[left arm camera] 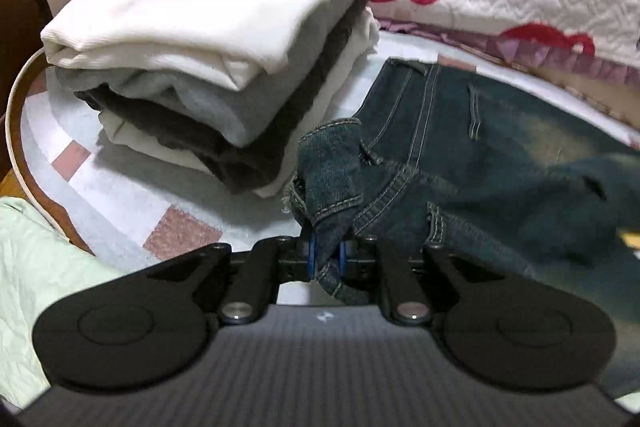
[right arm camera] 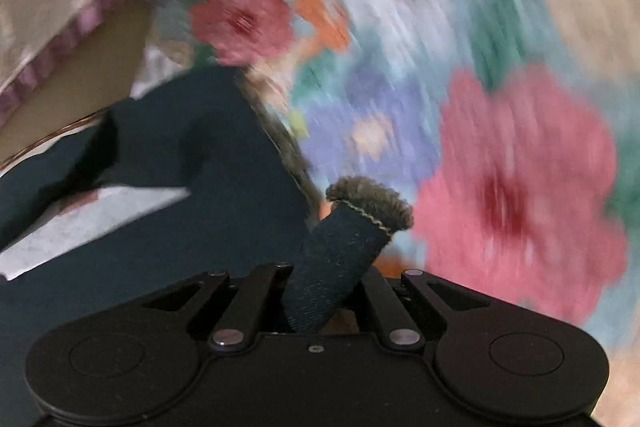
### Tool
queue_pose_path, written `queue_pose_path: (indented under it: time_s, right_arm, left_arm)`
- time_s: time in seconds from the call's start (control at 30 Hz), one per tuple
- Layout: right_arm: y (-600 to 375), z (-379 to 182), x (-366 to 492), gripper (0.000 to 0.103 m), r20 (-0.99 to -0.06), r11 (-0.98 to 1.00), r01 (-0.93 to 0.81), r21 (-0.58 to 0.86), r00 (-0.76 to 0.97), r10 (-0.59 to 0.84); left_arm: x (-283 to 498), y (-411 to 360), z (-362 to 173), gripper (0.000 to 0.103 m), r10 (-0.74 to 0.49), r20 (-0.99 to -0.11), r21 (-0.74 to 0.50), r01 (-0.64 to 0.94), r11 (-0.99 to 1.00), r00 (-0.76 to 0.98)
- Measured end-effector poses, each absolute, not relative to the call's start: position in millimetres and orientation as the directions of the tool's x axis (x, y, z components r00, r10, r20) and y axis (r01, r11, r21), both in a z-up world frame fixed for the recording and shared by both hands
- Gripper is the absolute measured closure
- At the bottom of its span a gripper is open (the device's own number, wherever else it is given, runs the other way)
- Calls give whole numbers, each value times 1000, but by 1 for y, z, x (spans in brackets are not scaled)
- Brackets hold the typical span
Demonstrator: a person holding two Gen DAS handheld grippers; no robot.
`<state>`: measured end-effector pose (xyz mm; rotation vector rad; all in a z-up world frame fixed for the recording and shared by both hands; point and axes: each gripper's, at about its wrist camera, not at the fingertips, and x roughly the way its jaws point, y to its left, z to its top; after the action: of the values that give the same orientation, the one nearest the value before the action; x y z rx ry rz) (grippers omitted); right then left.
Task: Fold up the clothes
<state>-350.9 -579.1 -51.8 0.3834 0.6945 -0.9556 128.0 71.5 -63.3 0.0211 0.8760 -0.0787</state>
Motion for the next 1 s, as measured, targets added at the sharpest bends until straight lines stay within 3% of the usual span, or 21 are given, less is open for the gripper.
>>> queue_pose_path:
  time_s: [0.2, 0.33, 0.47, 0.6, 0.73, 0.83, 0.9, 1.0]
  right_arm:
    - [-557, 11, -368, 102, -569, 550, 834, -38, 435, -698]
    - [-571, -31, -394, 102, -666, 507, 862, 5, 381, -642]
    - [-563, -79, -399, 102, -709, 465, 882, -72, 282, -646]
    - [-563, -63, -421, 102, -673, 429, 903, 28, 335, -659]
    - [-559, -27, -426, 102, -635, 478, 877, 35, 389, -667]
    - [-577, -30, -434, 100, -722, 521, 848, 98, 420, -549]
    - [-586, -50, -448, 73, -764, 468, 877, 110, 376, -525]
    - [-579, -64, -466, 72, -768, 404, 904, 141, 357, -532]
  left_arm:
    - [122, 74, -61, 92, -114, -823, -34, 153, 988, 556]
    - [118, 75, -73, 92, -122, -858, -41, 169, 985, 499]
    - [112, 81, -67, 92, -139, -844, -66, 158, 985, 518]
    - [112, 92, -41, 92, -185, -831, -124, 149, 981, 524]
    - [118, 96, -21, 92, -202, -834, -134, 167, 977, 514]
    - [123, 92, -40, 90, -161, -879, -77, 199, 977, 450]
    - [126, 84, -66, 87, -99, -914, -13, 215, 977, 394]
    - [125, 76, -93, 85, -39, -934, 39, 208, 977, 355]
